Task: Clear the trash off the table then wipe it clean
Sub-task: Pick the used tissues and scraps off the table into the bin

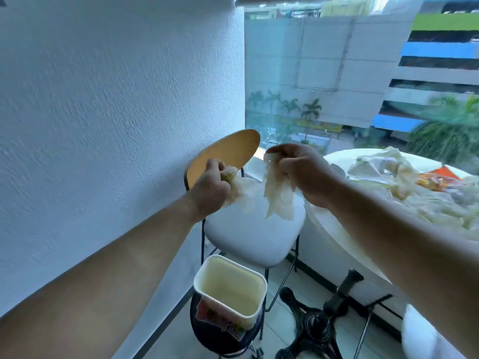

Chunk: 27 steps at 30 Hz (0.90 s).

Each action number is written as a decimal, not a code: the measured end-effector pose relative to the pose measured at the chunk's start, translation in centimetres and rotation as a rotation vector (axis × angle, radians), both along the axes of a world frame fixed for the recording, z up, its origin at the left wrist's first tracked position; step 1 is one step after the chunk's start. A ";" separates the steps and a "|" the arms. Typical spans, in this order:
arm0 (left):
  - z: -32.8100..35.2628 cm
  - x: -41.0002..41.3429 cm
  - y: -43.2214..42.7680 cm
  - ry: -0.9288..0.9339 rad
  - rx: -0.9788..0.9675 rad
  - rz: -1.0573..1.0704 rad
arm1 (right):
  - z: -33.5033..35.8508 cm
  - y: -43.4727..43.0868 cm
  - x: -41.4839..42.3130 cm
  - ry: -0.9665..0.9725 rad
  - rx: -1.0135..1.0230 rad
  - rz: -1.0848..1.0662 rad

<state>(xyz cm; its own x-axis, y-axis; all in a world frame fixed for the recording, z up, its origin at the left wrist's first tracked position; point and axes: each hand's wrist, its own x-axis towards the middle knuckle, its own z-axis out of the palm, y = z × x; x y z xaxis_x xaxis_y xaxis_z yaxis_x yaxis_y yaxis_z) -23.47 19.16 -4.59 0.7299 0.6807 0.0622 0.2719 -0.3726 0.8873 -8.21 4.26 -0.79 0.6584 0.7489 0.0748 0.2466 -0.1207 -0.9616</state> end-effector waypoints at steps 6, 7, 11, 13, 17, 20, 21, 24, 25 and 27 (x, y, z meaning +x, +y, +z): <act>-7.2 -3.9 3.2 0.086 -0.113 -0.015 | -7.7 3.4 -3.3 -0.170 -0.157 -0.063; -8.4 -4.2 3.7 0.086 -0.135 0.000 | -8.8 3.5 -3.7 -0.202 -0.176 -0.090; -13.0 -4.4 5.1 0.046 -0.309 0.076 | -13.3 3.5 -4.7 -0.138 -0.227 -0.146; -15.0 -4.4 5.0 0.027 -0.368 0.111 | -15.7 3.3 -4.9 -0.064 -0.256 -0.129; -18.6 -4.3 3.8 0.074 -0.435 0.162 | -20.1 3.1 -5.6 0.117 -0.272 -0.091; -21.3 -4.1 2.8 0.115 -0.488 0.210 | -23.6 3.4 -6.0 0.270 -0.278 -0.076; -22.0 -4.0 2.6 0.123 -0.519 0.241 | -24.8 3.5 -6.1 0.287 -0.289 -0.069; -24.9 -3.5 2.4 0.194 -0.547 0.288 | -28.3 3.5 -6.4 0.194 -0.367 -0.037; -25.9 -3.6 2.3 0.237 -0.533 0.264 | -29.4 3.4 -6.5 0.142 -0.395 -0.032; -27.9 -3.8 1.8 0.295 -0.494 0.213 | -31.7 3.1 -6.4 0.088 -0.441 -0.062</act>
